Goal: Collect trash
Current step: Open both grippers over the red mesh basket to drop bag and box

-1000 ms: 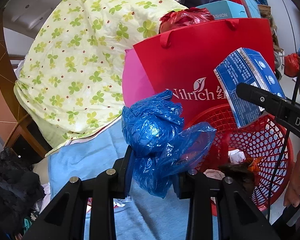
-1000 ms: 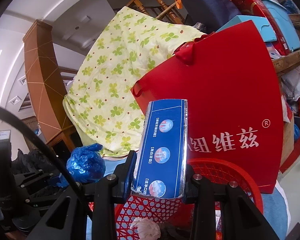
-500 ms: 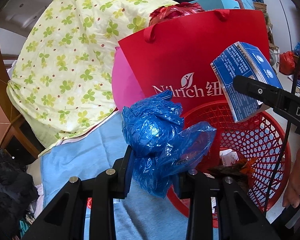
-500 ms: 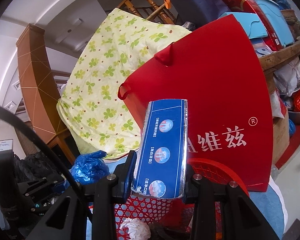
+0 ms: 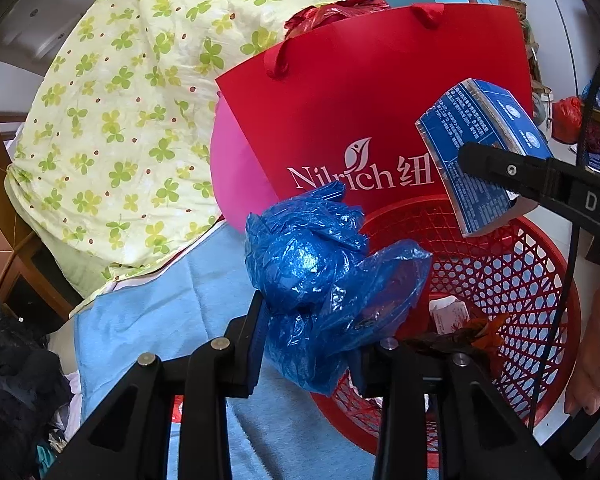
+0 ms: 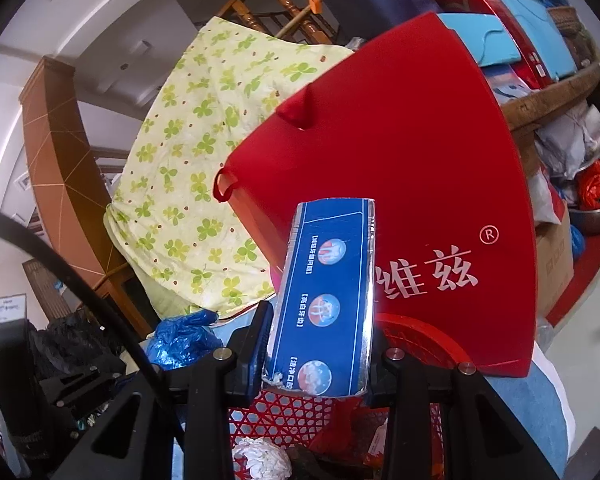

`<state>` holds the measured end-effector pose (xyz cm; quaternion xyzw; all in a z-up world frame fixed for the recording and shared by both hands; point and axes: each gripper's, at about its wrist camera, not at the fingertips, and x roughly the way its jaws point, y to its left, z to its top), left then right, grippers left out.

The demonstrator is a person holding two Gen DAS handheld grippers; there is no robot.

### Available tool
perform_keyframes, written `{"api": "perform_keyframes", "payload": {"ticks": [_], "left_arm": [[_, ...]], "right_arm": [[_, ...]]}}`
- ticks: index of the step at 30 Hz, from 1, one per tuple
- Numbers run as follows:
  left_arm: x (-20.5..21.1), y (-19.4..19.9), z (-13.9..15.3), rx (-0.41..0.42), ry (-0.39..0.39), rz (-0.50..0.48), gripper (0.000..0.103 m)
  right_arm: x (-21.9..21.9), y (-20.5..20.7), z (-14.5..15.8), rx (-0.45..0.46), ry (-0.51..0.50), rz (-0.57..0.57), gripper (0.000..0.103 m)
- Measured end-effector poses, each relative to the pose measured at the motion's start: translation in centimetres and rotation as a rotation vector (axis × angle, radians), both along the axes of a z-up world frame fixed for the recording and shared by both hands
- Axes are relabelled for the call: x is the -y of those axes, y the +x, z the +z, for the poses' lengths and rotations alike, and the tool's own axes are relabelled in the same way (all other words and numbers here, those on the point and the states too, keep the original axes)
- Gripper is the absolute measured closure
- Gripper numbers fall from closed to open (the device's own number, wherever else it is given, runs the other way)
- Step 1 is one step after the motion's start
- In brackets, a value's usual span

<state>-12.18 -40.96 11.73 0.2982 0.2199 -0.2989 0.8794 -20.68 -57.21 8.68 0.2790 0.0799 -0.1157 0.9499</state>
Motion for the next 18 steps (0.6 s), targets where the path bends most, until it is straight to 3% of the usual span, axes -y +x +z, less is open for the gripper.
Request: {"api": "perform_keyframes", "payload": {"ticks": [2, 5, 13, 18], "left_arm": [[0.0, 0.1, -0.1, -0.002, 0.001, 0.000, 0.065], [0.1, 0.0, 0.0, -0.007, 0.001, -0.012, 0.062], [0.1, -0.9, -0.1, 0.034, -0.008, -0.044, 0.037], [-0.4, -0.8, -0.3, 0.031, -0.013, -0.037, 0.036]], "right_arm": [[-0.1, 0.0, 0.0, -0.010, 0.005, -0.012, 0.060], [-0.3, -0.2, 0.0, -0.013, 0.016, -0.032, 0.043], [-0.3, -0.3, -0.2, -0.023, 0.024, -0.050, 0.043], [-0.4, -0.5, -0.3, -0.016, 0.026, -0.058, 0.043]]}}
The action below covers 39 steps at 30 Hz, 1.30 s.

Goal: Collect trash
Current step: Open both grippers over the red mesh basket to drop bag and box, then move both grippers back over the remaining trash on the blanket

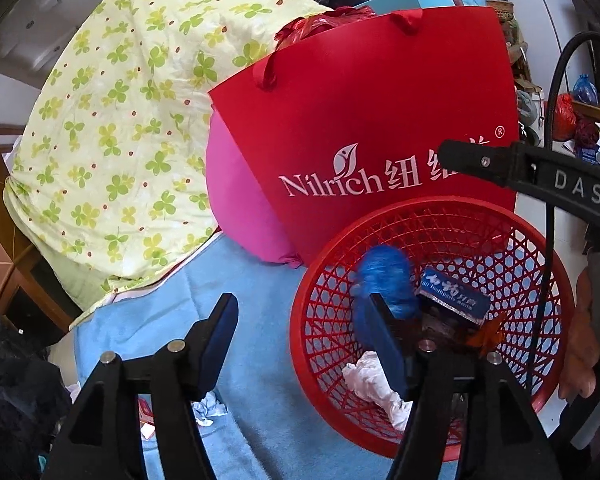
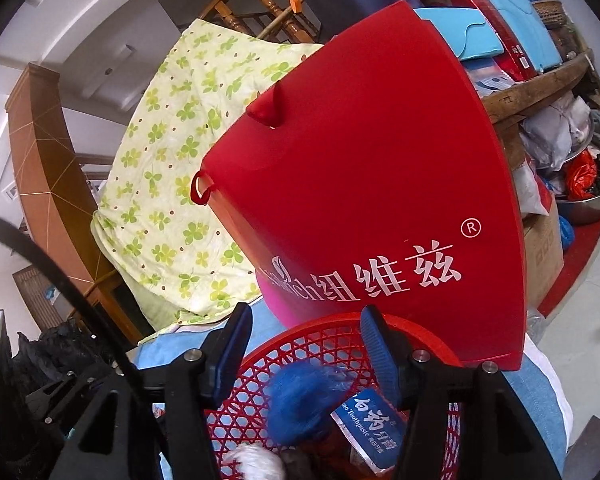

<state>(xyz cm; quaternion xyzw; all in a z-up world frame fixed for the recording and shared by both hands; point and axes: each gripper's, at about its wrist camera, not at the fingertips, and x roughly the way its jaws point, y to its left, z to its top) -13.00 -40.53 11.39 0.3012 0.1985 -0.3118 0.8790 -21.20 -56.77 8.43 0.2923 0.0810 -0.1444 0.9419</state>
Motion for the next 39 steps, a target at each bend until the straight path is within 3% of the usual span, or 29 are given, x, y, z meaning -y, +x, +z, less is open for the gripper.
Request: {"api": "perform_keyframes", "payload": {"ticks": [7, 13, 16, 25, 32, 36, 39], "left_arm": [[-2.2, 0.7, -0.9, 0.000, 0.013, 0.052, 0.036], [-6.4, 1.6, -2.0, -0.010, 0.029, 0.146, 0.034], [-9.5, 2.3, -2.3, -0.027, 0.010, 0.212, 0.034], [-18.5, 5.5, -5.9, -0.106, 0.038, 0.443, 0.034], [-23.4, 6.4, -7.9, -0.167, 0.033, 0.547, 0.034], [-25.5, 7.2, -9.4, -0.223, 0.017, 0.588, 0.034], [-27.0, 7.9, -11.0, -0.265, 0.018, 0.623, 0.034]], "right_arm": [[-0.3, 0.4, 0.2, 0.007, 0.008, 0.001, 0.043], [-1.4, 1.4, 1.0, 0.032, -0.007, 0.023, 0.043], [-3.4, 1.9, 2.1, 0.059, -0.090, 0.021, 0.043], [-12.9, 5.1, 4.0, 0.115, -0.359, 0.191, 0.041], [-20.5, 9.6, 3.1, 0.035, -0.493, 0.363, 0.035], [-22.7, 11.9, 1.8, -0.031, -0.489, 0.420, 0.035], [-23.6, 14.3, 0.4, -0.129, -0.451, 0.443, 0.035]]}}
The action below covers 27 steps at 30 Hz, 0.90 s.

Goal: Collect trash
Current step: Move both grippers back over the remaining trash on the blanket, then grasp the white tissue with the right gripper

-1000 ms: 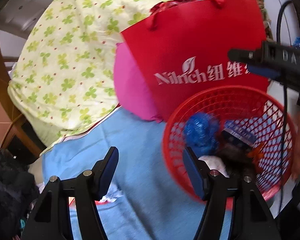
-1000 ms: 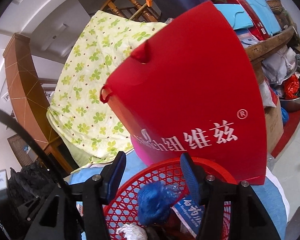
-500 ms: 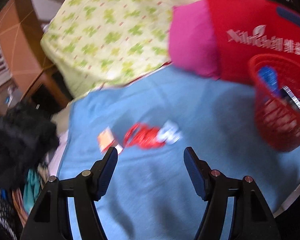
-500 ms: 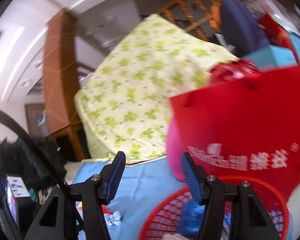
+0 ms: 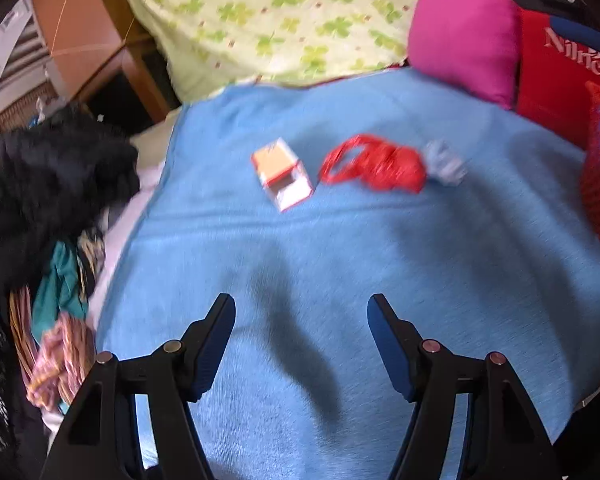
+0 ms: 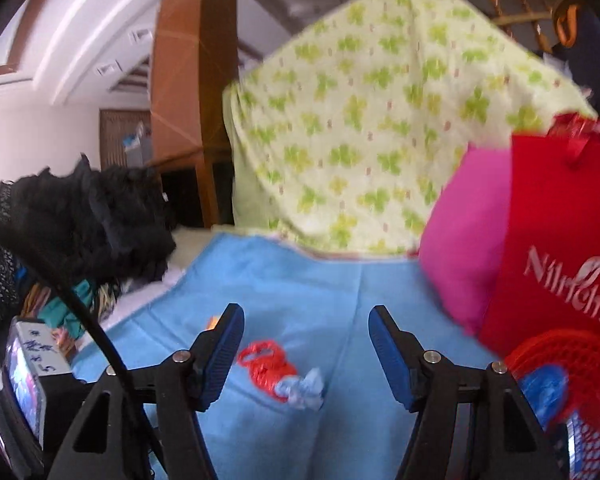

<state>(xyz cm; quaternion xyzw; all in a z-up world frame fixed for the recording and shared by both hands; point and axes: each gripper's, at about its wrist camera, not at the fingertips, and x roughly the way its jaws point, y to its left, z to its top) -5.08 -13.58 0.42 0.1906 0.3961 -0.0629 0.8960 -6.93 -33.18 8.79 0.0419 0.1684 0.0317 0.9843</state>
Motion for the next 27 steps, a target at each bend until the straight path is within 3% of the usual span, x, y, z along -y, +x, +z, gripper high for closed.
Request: {"api": "perform_keyframes", "payload": {"ticks": [12, 15, 18, 22, 25, 27], "left_arm": [[-5.0, 3.2, -5.5, -0.168, -0.080, 0.152, 0.033], [-5.4, 3.6, -5.6, -0.155, -0.092, 0.175, 0.020], [-5.4, 4.4, -5.7, -0.159, -0.105, 0.178, 0.017], [-6.1, 5.0, -6.4, -0.143, -0.133, 0.231, 0.001], [-7.3, 5.1, -6.9, -0.159, -0.239, 0.267, 0.000], [-7.5, 5.0, -7.1, -0.146, -0.259, 0.266, 0.000]], "right_arm": [[-1.6, 6.6, -7.3, -0.427, 0.016, 0.029, 0.035], [-1.8, 7.3, -8.9, -0.514, 0.035, 0.031, 0.035], [-2.0, 7.7, -10.4, -0.589, 0.034, 0.017, 0.035], [-1.7, 8.2, -11.5, -0.656, 0.029, 0.000, 0.035], [-1.3, 8.6, -12.3, -0.711, 0.050, -0.012, 0.035], [-1.0, 8.7, -12.8, -0.742, 0.061, -0.022, 0.035]]}}
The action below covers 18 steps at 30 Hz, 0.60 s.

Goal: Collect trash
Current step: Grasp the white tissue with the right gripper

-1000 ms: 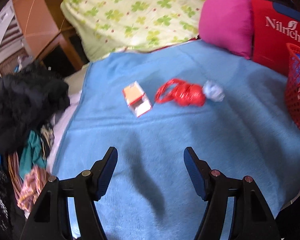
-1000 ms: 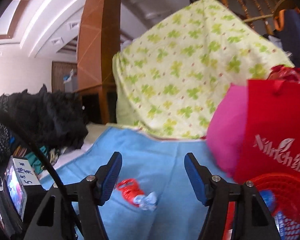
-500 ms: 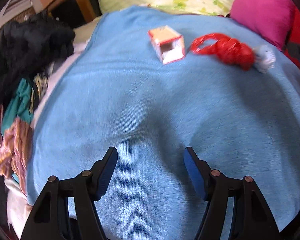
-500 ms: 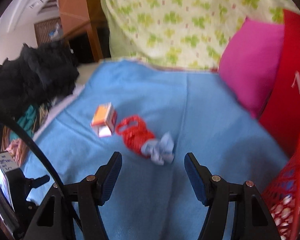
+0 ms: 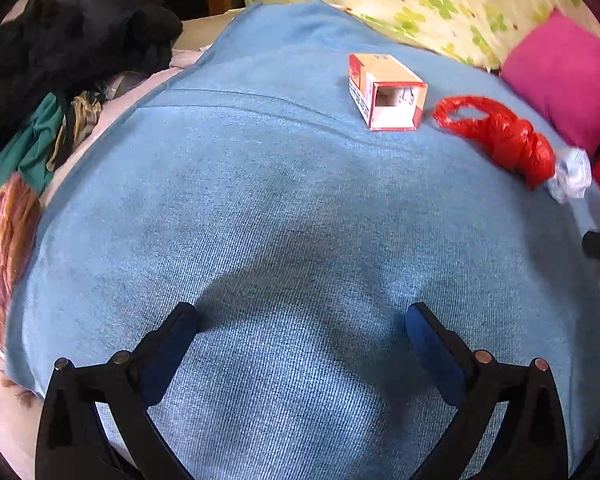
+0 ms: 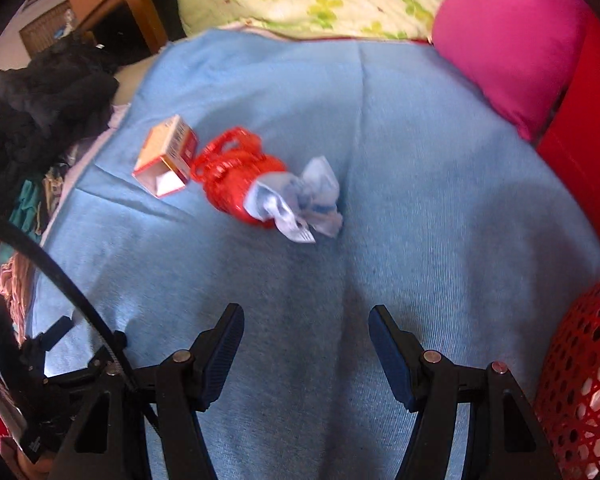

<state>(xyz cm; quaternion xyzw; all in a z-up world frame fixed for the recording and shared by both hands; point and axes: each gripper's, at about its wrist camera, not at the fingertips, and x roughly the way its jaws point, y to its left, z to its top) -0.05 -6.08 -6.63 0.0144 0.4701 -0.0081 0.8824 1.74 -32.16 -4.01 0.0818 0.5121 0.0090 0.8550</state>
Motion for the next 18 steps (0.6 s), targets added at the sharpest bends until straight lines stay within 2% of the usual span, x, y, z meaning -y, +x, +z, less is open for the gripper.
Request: {"api": "perform_keyframes", "payload": {"ticks": [4, 12, 15, 18], "left_arm": [[0.5, -0.8, -0.2, 0.056, 0.017, -0.017, 0.000], [0.1, -1.2, -0.2, 0.083, -0.011, -0.061, 0.000], [0.0, -1.4, -0.2, 0.104, -0.014, -0.072, 0.000], [-0.3, -1.5, -0.4, 0.125, -0.018, -0.087, 0.000]], "right_arm": [[0.3, -0.1, -0.4, -0.022, 0.017, -0.006, 0.035], [-0.6, 0.3, -0.9, -0.047, 0.003, 0.008, 0.035], [-0.4, 0.4, -0.1, -0.007, 0.011, 0.007, 0.035], [1.5, 0.5, 1.5, 0.065, 0.050, -0.054, 0.035]]}}
